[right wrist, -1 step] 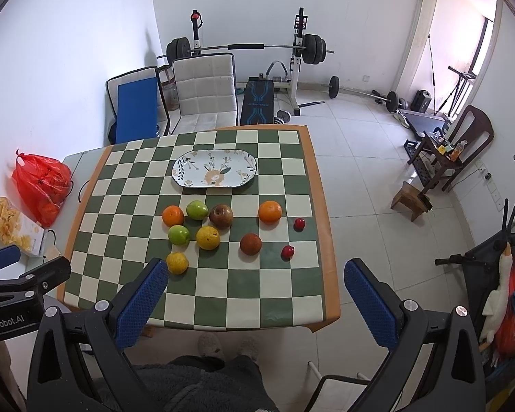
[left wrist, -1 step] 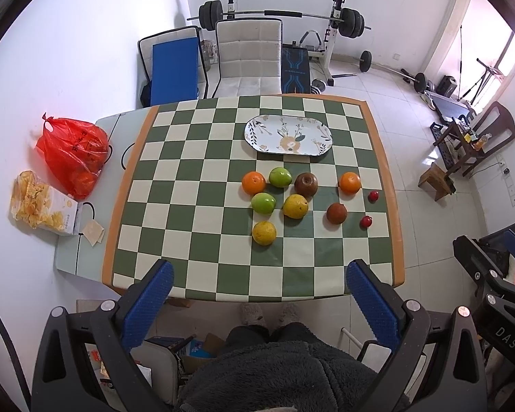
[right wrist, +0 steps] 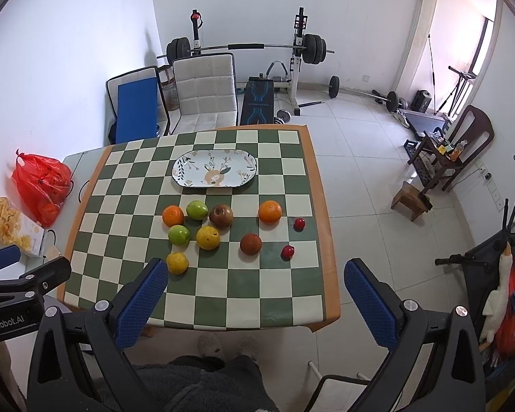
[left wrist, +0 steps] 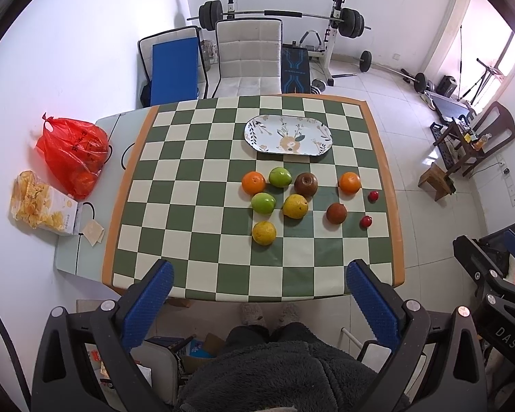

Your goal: Organize fruits

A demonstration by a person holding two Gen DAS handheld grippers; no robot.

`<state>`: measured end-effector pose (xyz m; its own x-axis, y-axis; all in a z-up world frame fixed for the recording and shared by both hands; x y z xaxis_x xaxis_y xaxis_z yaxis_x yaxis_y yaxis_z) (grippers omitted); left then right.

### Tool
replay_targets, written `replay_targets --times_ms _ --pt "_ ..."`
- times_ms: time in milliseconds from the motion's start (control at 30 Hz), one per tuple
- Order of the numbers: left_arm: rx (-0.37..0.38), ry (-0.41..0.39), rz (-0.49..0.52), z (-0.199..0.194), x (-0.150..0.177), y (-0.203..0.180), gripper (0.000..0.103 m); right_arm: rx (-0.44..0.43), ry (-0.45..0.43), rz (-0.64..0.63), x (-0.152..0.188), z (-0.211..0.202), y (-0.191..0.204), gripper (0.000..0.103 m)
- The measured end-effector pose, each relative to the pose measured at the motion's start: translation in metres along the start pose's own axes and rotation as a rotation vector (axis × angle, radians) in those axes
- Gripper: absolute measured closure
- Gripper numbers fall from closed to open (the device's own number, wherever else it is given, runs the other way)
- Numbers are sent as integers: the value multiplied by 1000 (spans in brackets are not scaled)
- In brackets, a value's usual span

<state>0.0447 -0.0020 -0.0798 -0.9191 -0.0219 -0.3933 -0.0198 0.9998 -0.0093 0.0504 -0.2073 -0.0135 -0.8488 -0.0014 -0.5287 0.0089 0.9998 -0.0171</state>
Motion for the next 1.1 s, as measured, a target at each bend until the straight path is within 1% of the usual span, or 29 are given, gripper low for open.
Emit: replay_targets --times_ms 700,767,1100 --pt "-3 -9 -1 0 0 0 0 -5 -1 3 4 -4 -2 0" --pt "-3 -11 -2 -2 -6 -8 0 -7 0 3 4 -4 -1 0" --pt "-4 -14 -2 -3 -6 -8 0 -9 -1 4 3 -4 -1 0"
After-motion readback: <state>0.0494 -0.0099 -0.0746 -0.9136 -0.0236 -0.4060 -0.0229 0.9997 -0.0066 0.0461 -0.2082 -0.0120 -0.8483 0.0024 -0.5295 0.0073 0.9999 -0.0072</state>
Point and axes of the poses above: each gripper's, at about its wrist camera, not at the fingertips, and z roughly the way its jaws point, y to its left, x to its underside, the point moved 10 cm from there along z, roughly the way its jaws point, and after that the axes turned 1 degree about -y, right-handed, at the moved point
